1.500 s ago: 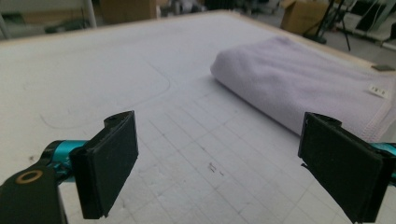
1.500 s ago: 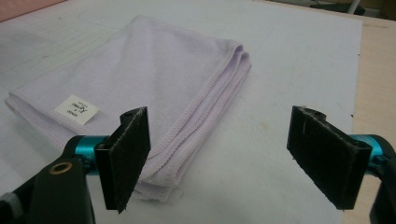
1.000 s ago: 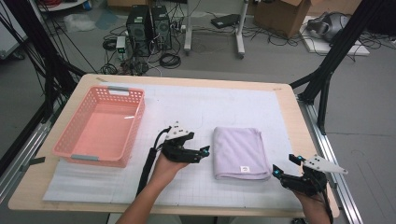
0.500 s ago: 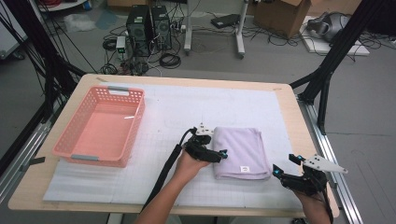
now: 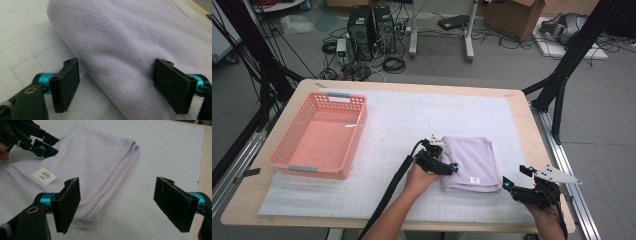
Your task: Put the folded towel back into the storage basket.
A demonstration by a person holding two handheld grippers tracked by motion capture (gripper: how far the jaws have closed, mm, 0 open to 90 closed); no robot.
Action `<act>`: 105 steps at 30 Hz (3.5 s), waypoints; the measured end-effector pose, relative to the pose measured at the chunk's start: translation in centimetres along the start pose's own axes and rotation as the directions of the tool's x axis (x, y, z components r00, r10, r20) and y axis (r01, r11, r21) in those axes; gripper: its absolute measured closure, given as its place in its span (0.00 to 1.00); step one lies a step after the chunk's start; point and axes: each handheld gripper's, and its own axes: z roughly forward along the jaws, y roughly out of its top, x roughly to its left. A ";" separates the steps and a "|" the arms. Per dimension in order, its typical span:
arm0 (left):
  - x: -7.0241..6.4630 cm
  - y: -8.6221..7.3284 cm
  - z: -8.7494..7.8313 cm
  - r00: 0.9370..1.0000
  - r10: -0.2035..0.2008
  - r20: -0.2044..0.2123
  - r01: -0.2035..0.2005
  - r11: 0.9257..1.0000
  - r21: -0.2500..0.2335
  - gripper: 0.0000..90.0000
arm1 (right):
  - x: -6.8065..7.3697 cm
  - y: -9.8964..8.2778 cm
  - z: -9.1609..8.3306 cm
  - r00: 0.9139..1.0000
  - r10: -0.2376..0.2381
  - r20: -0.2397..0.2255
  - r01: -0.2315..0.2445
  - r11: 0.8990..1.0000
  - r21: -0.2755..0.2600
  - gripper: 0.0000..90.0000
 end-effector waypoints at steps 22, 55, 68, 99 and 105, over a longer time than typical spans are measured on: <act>0.4 -0.6 -0.5 0.991 -0.023 0.136 0.032 0.997 -0.068 0.79 | 0.2 0.1 0.2 1.000 0.001 -0.002 -0.001 1.000 0.005 0.23; 3.2 0.0 -11.4 0.968 0.150 0.200 -0.074 0.937 -0.342 0.81 | 0.3 0.3 0.4 1.000 0.003 -0.005 -0.003 1.000 -0.003 0.23; 4.1 0.4 -15.6 0.955 0.229 0.190 -0.131 0.896 -0.424 0.82 | 0.4 0.4 0.5 1.000 0.000 -0.009 0.000 1.000 -0.006 0.23; 8.8 1.0 -24.8 0.941 0.316 0.123 -0.197 0.805 -0.559 0.82 | 0.4 0.8 0.7 1.000 -0.005 -0.005 0.005 1.000 -0.013 0.23; 10.0 0.7 -26.5 0.944 0.313 0.110 -0.199 0.799 -0.568 0.82 | 0.5 0.8 0.8 1.000 -0.007 -0.005 0.007 1.000 -0.015 0.23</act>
